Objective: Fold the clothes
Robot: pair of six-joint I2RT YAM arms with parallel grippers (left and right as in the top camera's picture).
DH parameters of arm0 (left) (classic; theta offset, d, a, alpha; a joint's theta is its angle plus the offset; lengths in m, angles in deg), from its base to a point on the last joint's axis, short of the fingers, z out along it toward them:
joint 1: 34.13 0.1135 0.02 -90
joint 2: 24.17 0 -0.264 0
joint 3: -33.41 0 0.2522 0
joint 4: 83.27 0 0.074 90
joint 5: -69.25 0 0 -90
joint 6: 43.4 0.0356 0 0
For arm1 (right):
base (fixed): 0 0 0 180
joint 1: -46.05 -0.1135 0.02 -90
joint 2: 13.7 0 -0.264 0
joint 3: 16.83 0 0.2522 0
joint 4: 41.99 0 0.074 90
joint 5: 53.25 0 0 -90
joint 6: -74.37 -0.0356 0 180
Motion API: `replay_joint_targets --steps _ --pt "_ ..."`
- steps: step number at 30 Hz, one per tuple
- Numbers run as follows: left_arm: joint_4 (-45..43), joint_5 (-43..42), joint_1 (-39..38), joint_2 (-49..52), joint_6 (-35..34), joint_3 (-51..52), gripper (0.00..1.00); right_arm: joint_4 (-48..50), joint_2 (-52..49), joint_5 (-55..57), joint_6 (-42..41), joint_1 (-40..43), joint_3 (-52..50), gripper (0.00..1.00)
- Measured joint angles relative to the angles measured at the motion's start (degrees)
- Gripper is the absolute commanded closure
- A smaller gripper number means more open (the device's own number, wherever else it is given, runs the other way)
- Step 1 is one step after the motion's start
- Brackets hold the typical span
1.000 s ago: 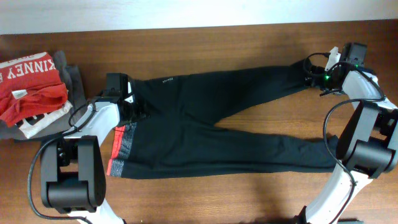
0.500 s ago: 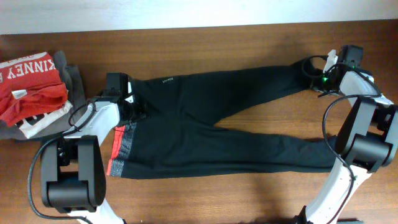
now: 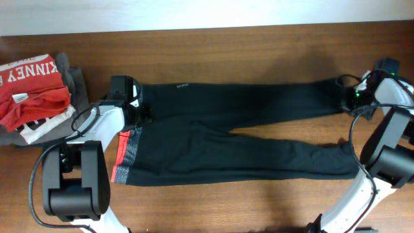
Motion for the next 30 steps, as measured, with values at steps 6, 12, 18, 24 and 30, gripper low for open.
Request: replay_joint_targets --steps 6,12,18,24,30 --pt "0.0 0.0 0.0 0.0 0.2 0.0 0.28 -3.2 0.3 1.6 -2.0 0.8 0.0 0.69" --pt "-0.2 0.0 0.0 0.1 0.2 -0.2 0.25 -7.6 0.8 2.3 -2.8 0.9 0.5 0.57" --pt "2.6 -0.5 -0.1 1.2 0.5 -3.2 0.07 -14.1 7.2 2.4 -3.0 0.9 4.3 0.44" --pt "10.8 1.2 -0.1 1.3 1.0 -8.9 0.02 -20.2 20.5 1.8 -2.7 0.9 6.3 0.01" --pt "22.0 1.7 -0.1 -4.7 1.0 -12.0 0.01 -32.3 26.1 -0.3 -2.8 0.9 6.7 0.01"
